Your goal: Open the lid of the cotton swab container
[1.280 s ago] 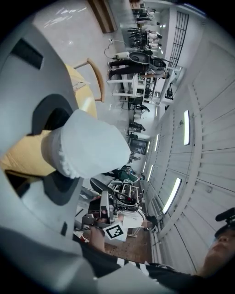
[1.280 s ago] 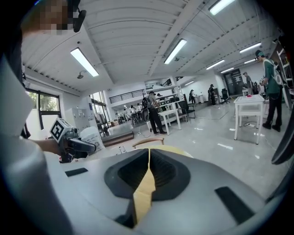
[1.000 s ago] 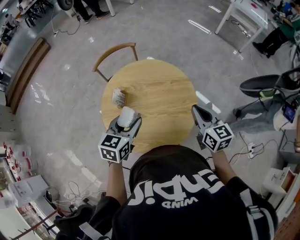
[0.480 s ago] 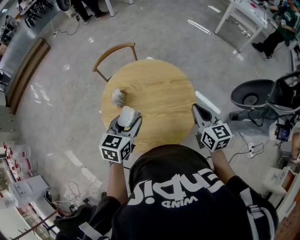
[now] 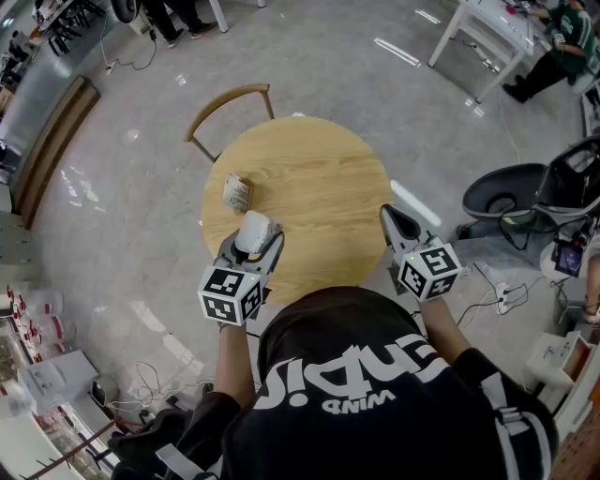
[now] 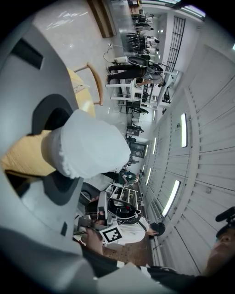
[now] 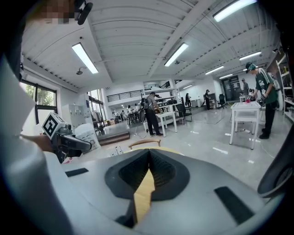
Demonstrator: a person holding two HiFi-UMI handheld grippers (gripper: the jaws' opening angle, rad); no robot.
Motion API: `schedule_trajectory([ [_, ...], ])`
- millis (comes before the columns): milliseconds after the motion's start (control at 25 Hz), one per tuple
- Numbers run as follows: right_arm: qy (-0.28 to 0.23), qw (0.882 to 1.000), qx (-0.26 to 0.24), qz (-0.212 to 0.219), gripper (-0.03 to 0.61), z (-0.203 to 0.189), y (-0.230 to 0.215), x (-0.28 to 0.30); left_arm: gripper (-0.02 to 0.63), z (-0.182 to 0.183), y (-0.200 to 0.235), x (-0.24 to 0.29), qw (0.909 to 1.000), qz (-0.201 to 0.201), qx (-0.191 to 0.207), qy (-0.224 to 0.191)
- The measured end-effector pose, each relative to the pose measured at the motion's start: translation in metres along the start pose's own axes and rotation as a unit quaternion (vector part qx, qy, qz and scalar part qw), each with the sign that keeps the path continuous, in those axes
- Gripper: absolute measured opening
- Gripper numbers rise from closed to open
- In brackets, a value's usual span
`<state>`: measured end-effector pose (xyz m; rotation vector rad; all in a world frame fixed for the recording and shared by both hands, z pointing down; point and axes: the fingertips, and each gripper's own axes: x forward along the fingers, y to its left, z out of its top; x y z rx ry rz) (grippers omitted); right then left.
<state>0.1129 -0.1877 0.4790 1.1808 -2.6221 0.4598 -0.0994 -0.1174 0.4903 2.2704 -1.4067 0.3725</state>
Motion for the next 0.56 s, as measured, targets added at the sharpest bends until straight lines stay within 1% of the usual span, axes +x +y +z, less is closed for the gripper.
schedule_trajectory([
  [560, 0.001, 1.0, 0.003, 0.001, 0.002, -0.002, 0.013, -0.002, 0.21, -0.003, -0.004, -0.007, 1.0, -0.007, 0.001, 0.002],
])
